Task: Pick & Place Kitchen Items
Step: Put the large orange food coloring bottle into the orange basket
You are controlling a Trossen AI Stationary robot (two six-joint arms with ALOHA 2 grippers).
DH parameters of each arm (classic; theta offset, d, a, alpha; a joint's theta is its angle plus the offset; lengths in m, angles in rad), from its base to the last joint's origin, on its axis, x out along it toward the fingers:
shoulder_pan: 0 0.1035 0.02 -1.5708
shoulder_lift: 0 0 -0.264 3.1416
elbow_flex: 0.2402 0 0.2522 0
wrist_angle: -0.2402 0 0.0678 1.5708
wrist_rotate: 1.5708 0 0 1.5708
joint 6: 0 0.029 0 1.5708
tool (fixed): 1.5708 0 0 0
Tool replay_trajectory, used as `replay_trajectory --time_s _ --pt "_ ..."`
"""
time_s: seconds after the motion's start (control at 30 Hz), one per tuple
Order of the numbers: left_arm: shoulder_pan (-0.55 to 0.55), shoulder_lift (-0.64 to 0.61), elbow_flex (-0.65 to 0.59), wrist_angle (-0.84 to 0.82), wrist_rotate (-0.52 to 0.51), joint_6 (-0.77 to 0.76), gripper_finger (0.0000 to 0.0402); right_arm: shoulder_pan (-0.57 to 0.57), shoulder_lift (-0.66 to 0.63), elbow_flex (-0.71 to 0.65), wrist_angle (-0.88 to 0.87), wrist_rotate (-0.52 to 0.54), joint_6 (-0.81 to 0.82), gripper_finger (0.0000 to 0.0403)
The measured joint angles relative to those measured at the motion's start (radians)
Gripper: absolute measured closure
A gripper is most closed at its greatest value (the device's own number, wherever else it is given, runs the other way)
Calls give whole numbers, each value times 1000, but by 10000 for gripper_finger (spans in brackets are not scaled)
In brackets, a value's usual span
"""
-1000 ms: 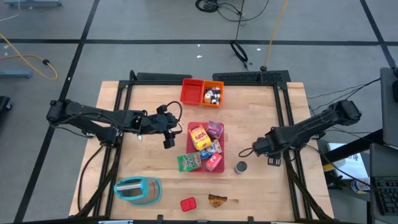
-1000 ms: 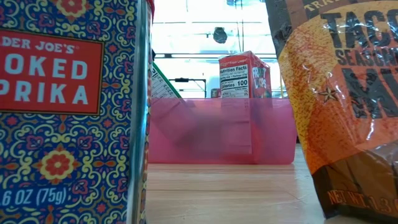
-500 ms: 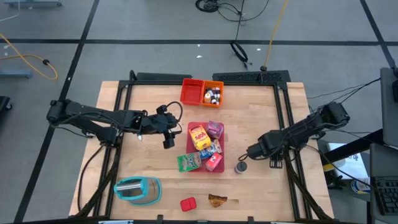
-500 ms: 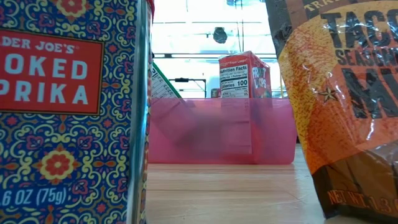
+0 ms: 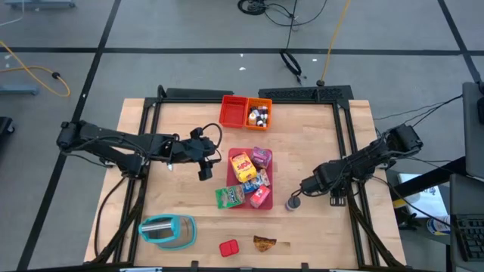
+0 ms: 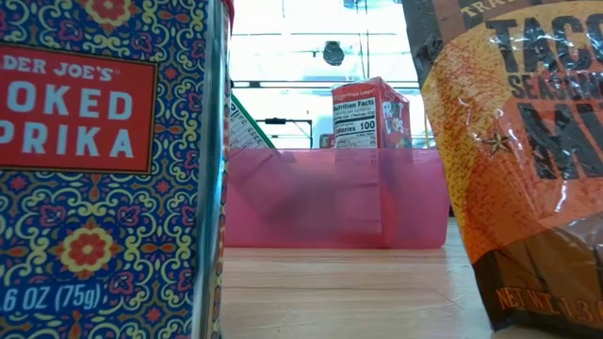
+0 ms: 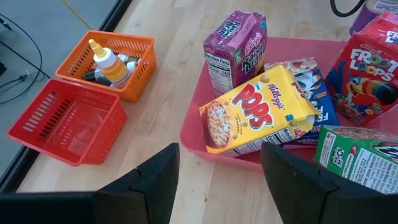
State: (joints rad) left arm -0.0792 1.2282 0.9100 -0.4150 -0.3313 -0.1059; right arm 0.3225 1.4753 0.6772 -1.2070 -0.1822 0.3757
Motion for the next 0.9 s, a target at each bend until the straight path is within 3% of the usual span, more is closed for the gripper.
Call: replay_trajectory --time_s 0.57,0.8,0.9 --pt "0 0 0 0 0 2 174 0 -1 -27 102 21 24 243" --pt "0 0 0 1 0 3 174 0 0 68 183 168 -3 243" --pt "0 0 0 2 0 -2 174 -7 0 77 226 178 -73 243"
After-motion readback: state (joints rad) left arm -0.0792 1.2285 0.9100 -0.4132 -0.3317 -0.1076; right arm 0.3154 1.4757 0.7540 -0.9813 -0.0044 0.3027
